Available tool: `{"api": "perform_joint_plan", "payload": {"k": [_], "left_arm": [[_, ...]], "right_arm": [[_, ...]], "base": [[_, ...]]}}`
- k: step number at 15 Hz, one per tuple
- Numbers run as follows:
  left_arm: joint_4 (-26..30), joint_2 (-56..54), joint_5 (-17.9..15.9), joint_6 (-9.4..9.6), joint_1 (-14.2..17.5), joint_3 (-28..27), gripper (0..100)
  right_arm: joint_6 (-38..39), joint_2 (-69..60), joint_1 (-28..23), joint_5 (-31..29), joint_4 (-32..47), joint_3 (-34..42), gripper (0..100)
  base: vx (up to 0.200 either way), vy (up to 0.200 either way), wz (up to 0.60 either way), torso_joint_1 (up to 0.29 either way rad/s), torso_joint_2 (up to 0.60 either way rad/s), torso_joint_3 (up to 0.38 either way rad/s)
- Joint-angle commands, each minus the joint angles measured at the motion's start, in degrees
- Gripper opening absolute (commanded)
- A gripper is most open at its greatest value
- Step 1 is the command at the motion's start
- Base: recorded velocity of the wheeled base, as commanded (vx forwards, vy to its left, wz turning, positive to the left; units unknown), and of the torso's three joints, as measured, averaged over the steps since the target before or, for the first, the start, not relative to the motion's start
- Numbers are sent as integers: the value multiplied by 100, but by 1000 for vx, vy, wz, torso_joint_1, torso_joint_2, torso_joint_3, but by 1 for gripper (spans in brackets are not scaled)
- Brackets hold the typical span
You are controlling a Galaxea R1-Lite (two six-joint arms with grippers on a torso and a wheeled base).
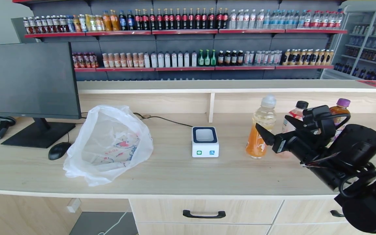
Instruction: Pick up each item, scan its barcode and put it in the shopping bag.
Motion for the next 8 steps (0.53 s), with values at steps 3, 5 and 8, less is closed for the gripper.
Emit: {"api": "perform_joint_plan", "payload": {"k": [3,5,8], "left_arm": [[-1,6,0,2,0,0,100],[-1,-2,0,2,0,0,100],[-1,-2,0,2,0,0,100]], "right_arm": [[190,222,-7,5,-6,25,100],[198,249,19,5,-6,96,100],[207,363,-121,-3,-6,69,100]], "base": [[0,0,0,0,0,0],[0,0,0,0,0,0],[0,0,0,0,0,0]]}}
